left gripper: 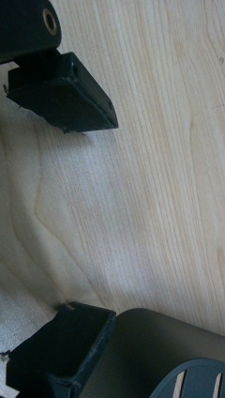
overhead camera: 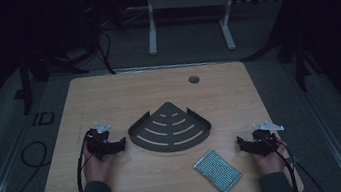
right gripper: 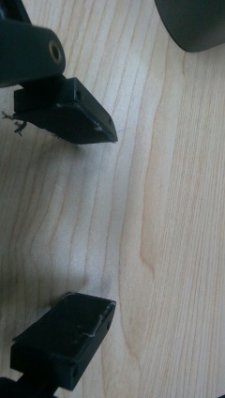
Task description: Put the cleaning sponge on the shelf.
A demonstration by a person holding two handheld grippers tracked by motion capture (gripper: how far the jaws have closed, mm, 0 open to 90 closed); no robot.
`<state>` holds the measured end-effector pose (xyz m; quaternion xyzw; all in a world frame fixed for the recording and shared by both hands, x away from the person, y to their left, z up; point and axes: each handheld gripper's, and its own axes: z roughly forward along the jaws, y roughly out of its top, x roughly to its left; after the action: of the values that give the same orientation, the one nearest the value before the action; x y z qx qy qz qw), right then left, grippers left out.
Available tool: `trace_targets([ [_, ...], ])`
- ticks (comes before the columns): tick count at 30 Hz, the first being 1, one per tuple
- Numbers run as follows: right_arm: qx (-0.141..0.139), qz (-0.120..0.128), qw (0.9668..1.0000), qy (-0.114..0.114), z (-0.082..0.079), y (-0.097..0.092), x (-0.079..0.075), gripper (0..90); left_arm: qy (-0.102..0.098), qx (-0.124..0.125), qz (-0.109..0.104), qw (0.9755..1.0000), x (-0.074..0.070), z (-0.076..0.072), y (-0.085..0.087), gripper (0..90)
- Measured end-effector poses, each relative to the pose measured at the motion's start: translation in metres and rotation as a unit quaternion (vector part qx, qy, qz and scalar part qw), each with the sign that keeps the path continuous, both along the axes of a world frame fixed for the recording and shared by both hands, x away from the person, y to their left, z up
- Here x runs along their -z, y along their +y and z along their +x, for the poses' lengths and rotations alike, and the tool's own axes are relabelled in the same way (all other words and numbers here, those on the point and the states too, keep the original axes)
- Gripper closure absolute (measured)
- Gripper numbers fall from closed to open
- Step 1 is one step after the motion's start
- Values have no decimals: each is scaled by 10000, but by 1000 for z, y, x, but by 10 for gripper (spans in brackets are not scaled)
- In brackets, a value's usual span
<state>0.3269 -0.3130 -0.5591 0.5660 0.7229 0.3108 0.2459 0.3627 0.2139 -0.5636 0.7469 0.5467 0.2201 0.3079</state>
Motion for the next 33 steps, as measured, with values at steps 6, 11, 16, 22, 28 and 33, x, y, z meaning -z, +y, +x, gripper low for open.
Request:
trace_targets([
  [6, 93, -96, 9999, -24, -4, 3, -5, 306, 0, -2, 0, 10000, 0, 0, 0, 93],
  [11, -190, -174, 9993, -258, -14, 10, -20, 472, 4, -11, 4, 10000, 0, 0, 0, 93],
  [16, -751, -25, 9968, -274, -23, 22, -36, 672, 8, -29, 5, 10000, 0, 0, -1, 93],
  [22, -1254, -117, 9920, -41, -39, 37, -39, 882, 8, -33, 5, 10000, 0, 0, -1, 93],
  [28, -1702, -147, 9853, 82, -61, 51, -41, 898, 10, -37, 6, 10000, 0, 0, -1, 93],
  [33, -2109, -228, 9771, 139, -77, 68, -42, 899, 8, -40, 2, 10000, 0, 0, -1, 93],
])
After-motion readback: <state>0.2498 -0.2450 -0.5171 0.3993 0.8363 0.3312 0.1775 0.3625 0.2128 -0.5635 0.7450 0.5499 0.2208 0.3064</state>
